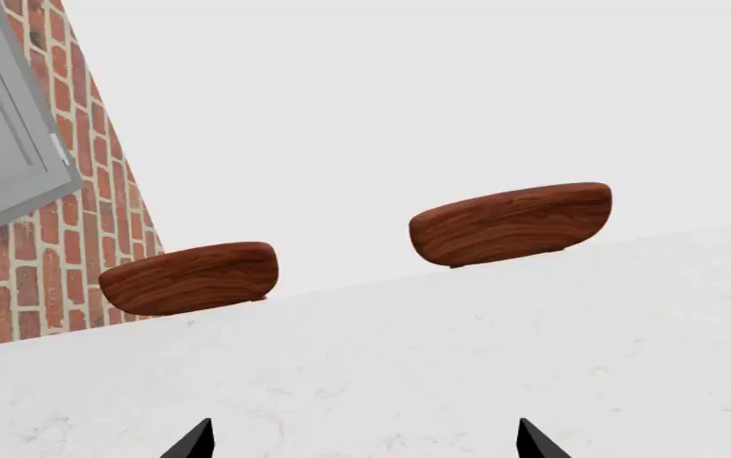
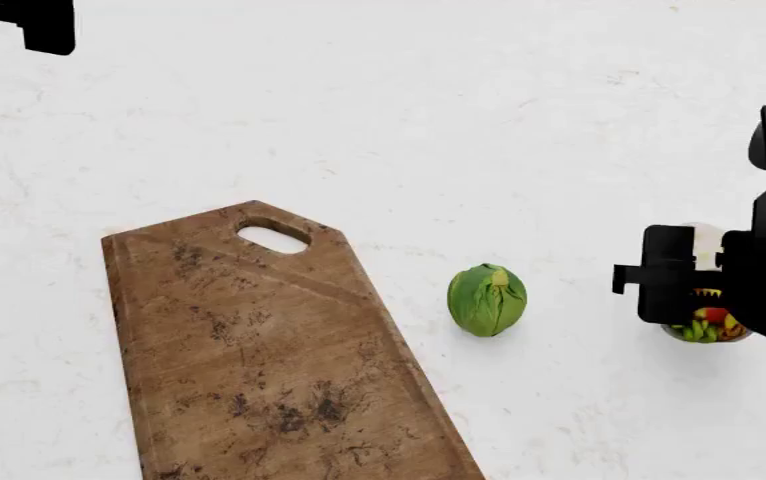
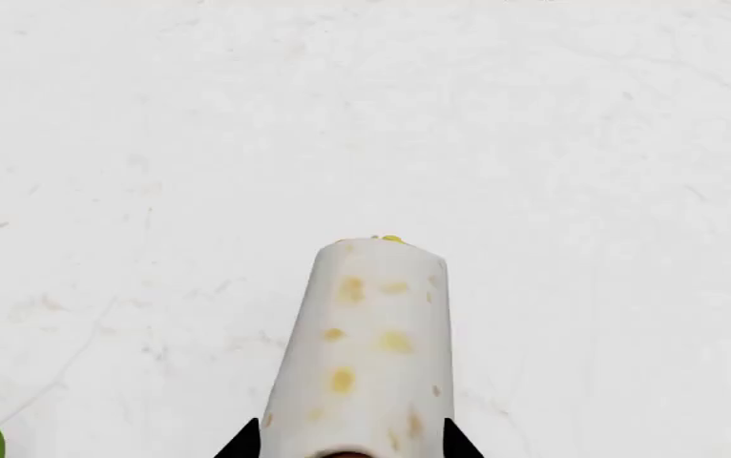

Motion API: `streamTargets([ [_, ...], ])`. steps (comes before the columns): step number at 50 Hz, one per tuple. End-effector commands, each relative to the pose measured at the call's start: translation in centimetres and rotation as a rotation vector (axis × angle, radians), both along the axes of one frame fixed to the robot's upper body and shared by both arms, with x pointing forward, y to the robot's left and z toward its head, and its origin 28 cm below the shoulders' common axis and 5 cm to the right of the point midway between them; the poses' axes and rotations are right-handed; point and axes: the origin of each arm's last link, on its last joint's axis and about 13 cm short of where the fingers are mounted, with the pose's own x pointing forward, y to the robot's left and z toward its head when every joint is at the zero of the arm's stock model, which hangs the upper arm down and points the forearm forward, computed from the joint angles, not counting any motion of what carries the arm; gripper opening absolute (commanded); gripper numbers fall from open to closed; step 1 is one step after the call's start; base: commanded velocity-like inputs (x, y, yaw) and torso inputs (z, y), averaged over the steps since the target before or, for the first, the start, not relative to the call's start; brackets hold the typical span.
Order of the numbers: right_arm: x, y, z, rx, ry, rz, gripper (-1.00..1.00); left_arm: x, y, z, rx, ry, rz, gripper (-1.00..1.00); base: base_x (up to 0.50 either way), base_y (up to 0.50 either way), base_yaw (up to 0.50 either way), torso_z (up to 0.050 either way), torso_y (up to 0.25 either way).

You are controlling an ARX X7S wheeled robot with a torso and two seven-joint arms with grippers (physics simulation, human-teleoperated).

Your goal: Clear the non-vegetable object off the cutting board and place the vegetables onto it.

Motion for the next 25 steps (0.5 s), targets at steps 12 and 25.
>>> streamTargets([
  [12,-1.0,-1.3,-7.3,0.0,0.119,-0.086,1.0,-0.2,-0.3,0.1,-0.014,-0.011,-0.024,1.0,0.01,0.0,0.01,-0.003,0.0],
  [25,-1.5,0.4,-1.0,-0.086,-0.038,0.015,1.0,-0.4,-0.1,0.5,-0.014,-0.018,-0.021,1.0,0.0,0.0,0.0,-0.001,0.0],
])
